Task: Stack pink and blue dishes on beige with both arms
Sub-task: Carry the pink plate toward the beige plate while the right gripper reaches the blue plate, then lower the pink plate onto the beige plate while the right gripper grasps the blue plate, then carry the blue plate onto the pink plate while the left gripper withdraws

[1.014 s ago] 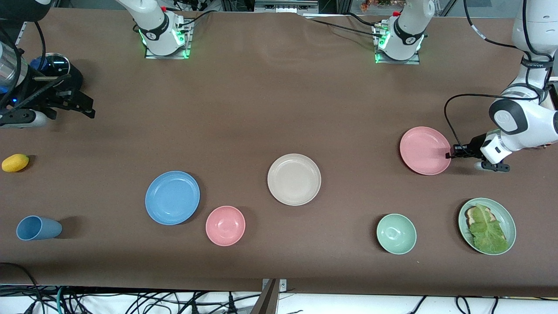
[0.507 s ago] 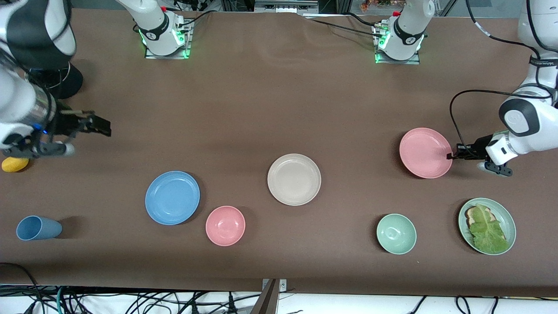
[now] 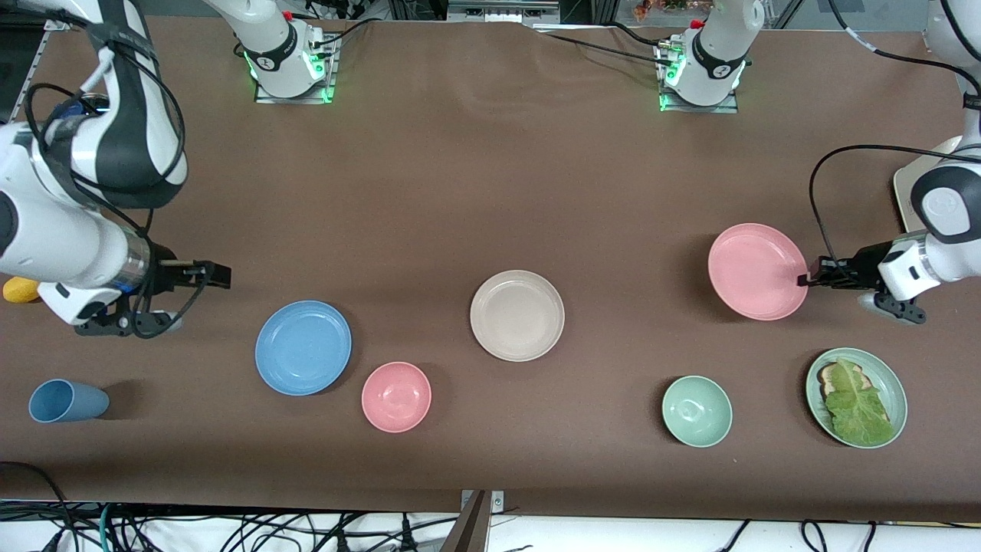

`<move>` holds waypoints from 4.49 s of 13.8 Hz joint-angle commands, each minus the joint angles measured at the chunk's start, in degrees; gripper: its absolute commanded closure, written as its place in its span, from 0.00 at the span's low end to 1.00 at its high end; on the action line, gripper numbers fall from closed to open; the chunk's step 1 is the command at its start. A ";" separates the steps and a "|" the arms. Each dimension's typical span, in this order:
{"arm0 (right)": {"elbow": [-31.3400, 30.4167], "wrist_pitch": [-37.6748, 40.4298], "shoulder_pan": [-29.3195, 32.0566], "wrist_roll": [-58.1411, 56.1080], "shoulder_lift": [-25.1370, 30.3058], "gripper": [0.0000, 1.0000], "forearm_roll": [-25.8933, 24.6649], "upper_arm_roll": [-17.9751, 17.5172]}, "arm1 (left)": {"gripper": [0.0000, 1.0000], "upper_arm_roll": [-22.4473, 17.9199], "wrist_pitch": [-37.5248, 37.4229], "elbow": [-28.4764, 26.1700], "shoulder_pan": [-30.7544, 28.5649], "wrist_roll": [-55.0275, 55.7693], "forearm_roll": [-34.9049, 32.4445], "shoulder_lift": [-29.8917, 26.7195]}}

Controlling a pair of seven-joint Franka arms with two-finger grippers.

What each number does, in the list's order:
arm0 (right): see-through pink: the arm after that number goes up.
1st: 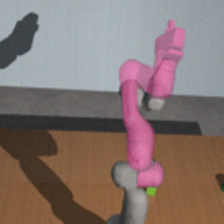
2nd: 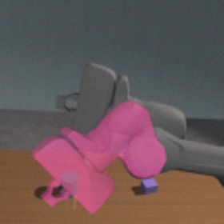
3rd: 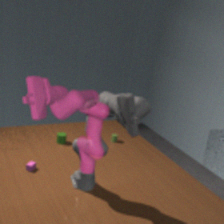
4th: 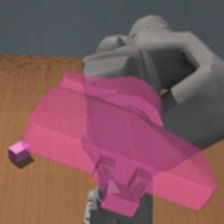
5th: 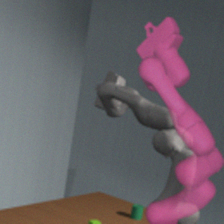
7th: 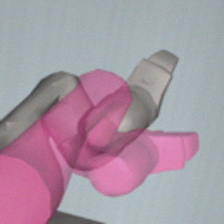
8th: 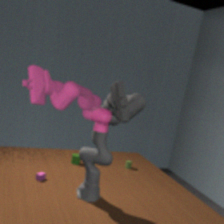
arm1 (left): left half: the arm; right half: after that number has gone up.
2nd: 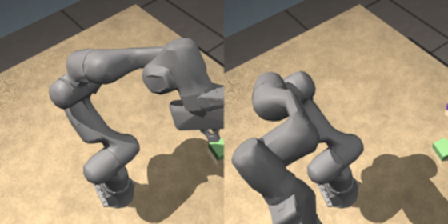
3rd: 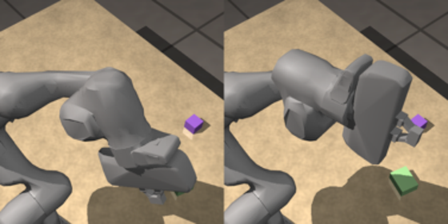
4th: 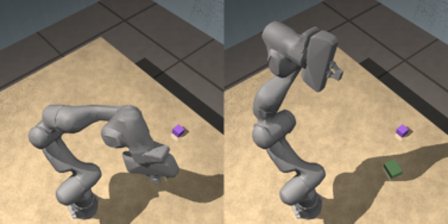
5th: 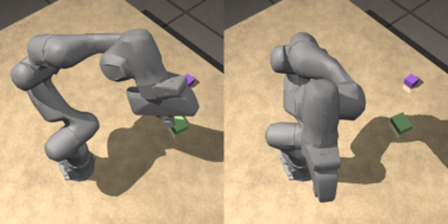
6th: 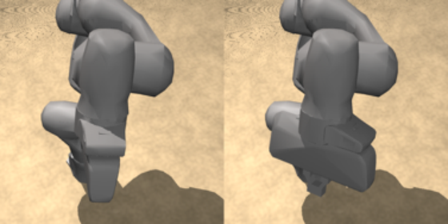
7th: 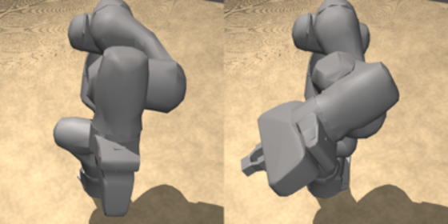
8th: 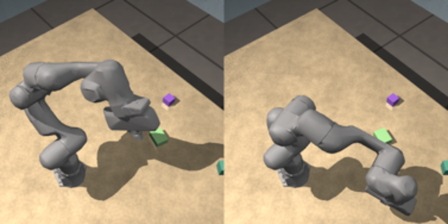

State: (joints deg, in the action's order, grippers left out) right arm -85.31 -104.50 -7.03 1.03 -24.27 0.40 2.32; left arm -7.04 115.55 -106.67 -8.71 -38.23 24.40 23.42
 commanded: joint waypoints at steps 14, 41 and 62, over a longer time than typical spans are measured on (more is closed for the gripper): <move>1.90 -19.59 0.00 -0.42 -17.82 0.06 1.01 -0.03 | 1.00 8.10 12.23 10.60 27.77 52.44 -1.20 8.39; -0.03 -23.73 0.26 -0.86 -21.52 0.93 4.35 -0.03 | 0.00 8.01 23.41 12.36 35.08 62.58 -0.85 14.03; 1.02 -2.20 -0.62 -0.51 -4.12 1.00 4.35 -4.60 | 0.00 7.22 -15.27 23.00 13.30 29.56 -20.45 1.02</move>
State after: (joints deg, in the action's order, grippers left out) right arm -83.54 -107.98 -7.89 0.65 -30.38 4.23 -0.72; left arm -0.57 101.90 -83.75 7.37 -3.54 5.17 25.62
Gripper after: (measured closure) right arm 0.947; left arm 0.000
